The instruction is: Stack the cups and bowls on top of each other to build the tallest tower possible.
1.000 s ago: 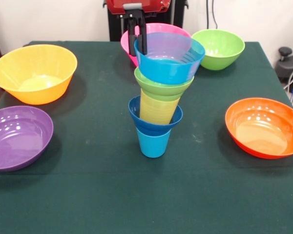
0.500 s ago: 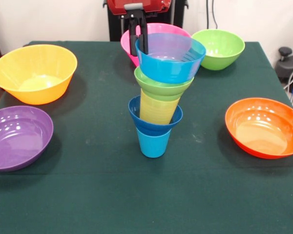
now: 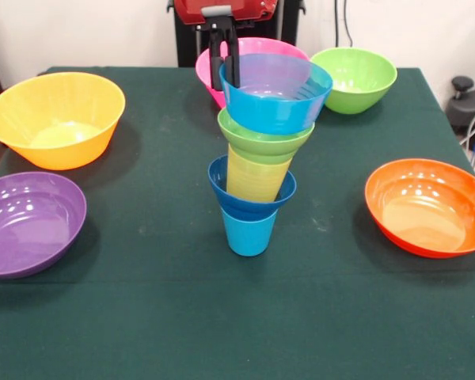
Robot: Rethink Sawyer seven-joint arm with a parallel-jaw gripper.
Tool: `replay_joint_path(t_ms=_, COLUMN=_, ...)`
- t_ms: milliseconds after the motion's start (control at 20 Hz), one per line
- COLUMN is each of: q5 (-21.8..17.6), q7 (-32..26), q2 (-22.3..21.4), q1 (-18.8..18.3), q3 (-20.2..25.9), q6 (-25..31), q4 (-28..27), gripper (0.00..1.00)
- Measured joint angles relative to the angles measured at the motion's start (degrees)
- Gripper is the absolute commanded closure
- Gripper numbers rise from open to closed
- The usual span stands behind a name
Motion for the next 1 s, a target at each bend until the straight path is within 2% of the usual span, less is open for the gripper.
replay_joint_path(t_ms=550, q5=-0.40, q7=0.00, q2=0.02, q1=-2.94, q3=0.10, q6=-0.02, q4=0.02, gripper=1.00)
replay_joint_path(t_ms=1000, q5=-2.35, q7=0.00, q2=0.30, q1=-3.03, q3=0.11, q6=-0.72, q4=0.03, gripper=1.00)
